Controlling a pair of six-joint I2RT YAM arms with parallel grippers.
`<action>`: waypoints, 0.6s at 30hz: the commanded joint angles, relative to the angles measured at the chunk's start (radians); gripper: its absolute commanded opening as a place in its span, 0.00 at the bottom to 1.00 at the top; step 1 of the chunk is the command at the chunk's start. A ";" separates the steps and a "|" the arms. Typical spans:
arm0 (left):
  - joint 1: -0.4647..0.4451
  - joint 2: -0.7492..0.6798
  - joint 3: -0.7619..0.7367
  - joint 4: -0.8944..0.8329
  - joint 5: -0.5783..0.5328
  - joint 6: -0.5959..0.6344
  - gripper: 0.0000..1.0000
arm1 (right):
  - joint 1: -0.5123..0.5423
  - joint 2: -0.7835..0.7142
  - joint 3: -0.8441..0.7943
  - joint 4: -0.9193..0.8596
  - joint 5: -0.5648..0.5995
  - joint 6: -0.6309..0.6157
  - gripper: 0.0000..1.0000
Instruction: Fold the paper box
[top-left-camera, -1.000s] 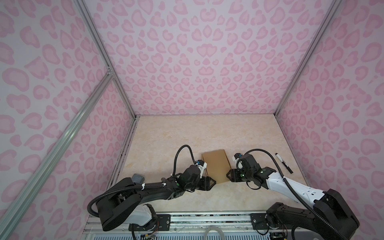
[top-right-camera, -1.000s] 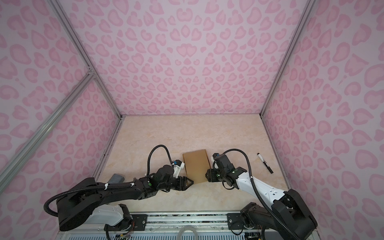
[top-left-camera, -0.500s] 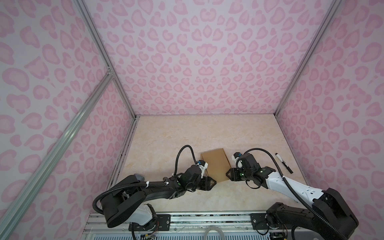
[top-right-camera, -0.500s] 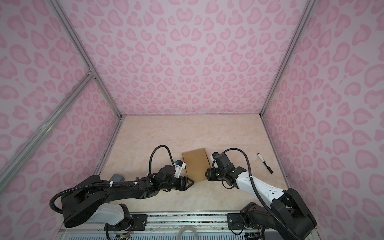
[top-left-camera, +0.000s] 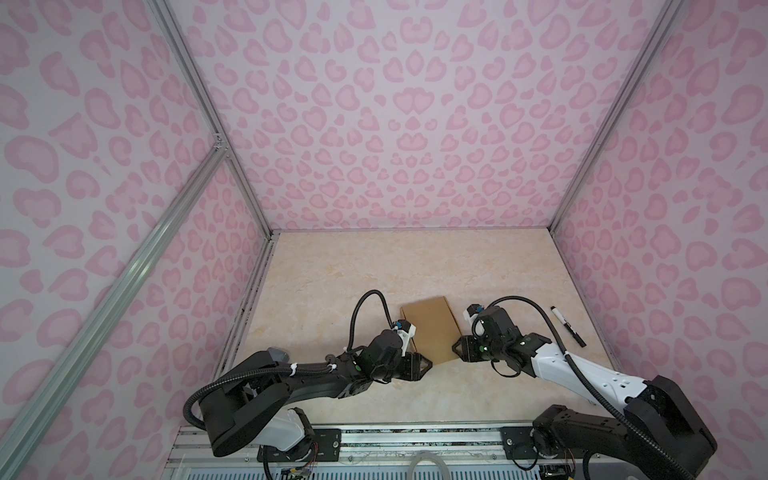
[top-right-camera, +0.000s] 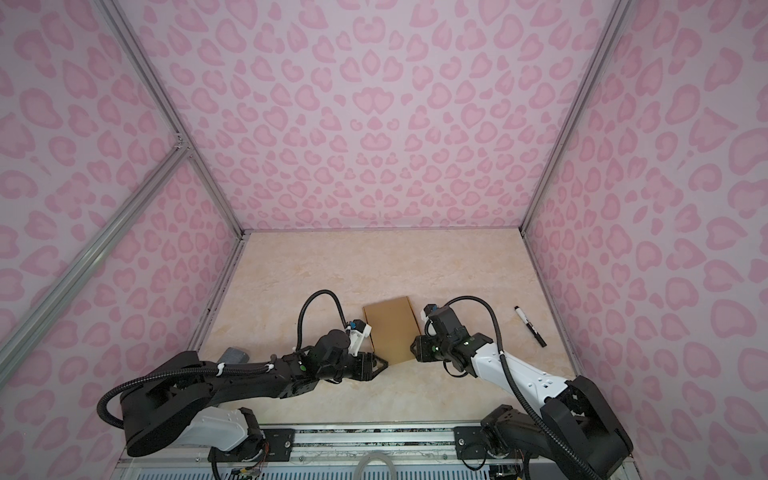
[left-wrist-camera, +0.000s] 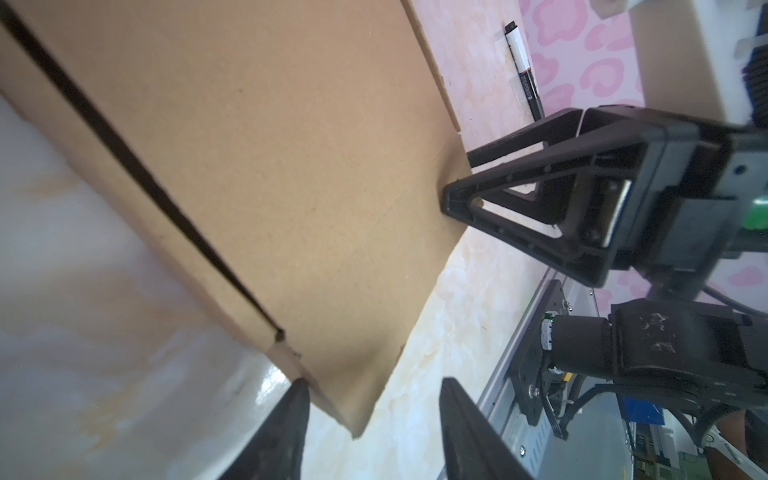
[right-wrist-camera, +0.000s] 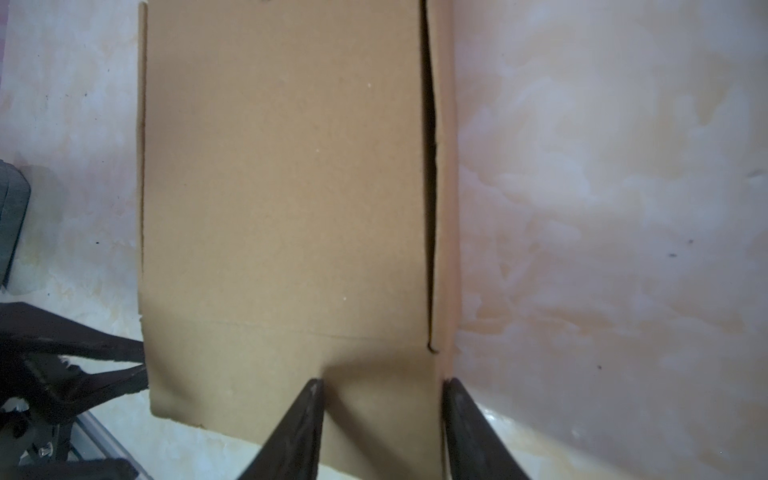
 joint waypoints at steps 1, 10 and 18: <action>0.000 -0.018 0.000 0.091 0.004 0.010 0.51 | 0.000 -0.006 0.002 -0.015 -0.016 -0.002 0.46; 0.000 -0.028 -0.016 0.095 -0.002 0.008 0.47 | 0.000 -0.010 0.014 -0.039 0.009 -0.005 0.44; 0.000 -0.035 -0.040 0.092 -0.017 0.011 0.47 | 0.002 -0.011 0.013 -0.047 0.032 -0.008 0.43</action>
